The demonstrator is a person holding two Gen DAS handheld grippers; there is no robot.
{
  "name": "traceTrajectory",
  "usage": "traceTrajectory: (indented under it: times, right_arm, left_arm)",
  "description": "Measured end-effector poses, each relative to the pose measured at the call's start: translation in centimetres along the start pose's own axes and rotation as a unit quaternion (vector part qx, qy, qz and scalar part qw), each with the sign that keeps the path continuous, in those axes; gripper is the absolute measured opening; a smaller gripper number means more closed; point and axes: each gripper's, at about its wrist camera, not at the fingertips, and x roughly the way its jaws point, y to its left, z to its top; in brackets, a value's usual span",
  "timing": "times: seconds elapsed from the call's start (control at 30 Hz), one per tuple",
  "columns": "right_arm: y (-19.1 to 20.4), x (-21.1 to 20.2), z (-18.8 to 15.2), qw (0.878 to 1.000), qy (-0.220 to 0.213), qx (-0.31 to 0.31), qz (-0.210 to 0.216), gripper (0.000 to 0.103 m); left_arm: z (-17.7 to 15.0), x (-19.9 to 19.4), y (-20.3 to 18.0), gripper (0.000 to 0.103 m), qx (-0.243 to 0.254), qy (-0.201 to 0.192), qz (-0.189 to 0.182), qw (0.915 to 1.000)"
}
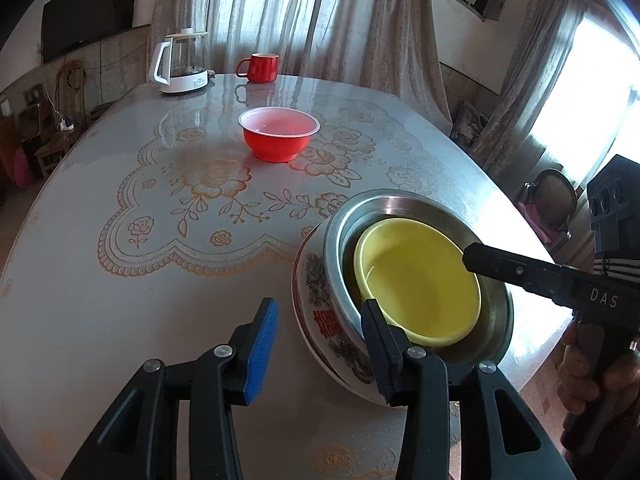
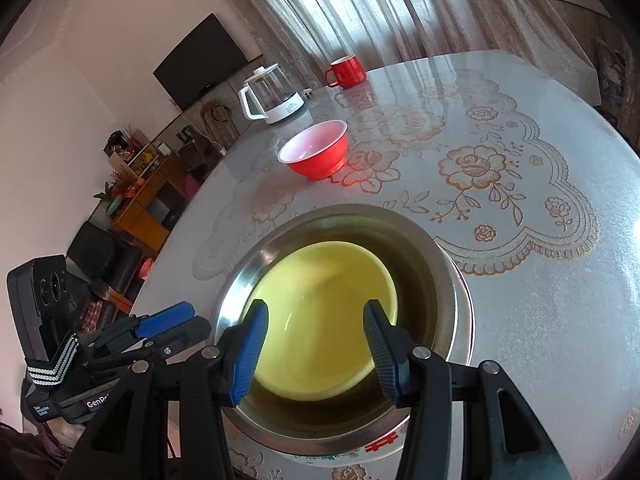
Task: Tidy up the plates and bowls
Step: 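Open the right tool and withdraw from the yellow bowl rim, then move the right tool to the red bowl and close on its rim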
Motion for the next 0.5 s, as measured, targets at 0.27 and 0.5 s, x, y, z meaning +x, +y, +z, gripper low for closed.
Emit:
traceTrajectory:
  times: [0.27, 0.5]
  right_arm:
    - [-0.4, 0.9, 1.4, 0.999, 0.01, 0.035, 0.038, 0.05]
    - [-1.2, 1.7, 3.1, 0.996, 0.013, 0.066, 0.059, 0.05]
  left_arm:
    - [0.4, 0.2, 2.3, 0.049, -0.025, -0.002, 0.024, 0.9994]
    - [1.2, 0.7, 4.9, 0.053, -0.033, -0.005, 0.057, 0.9978]
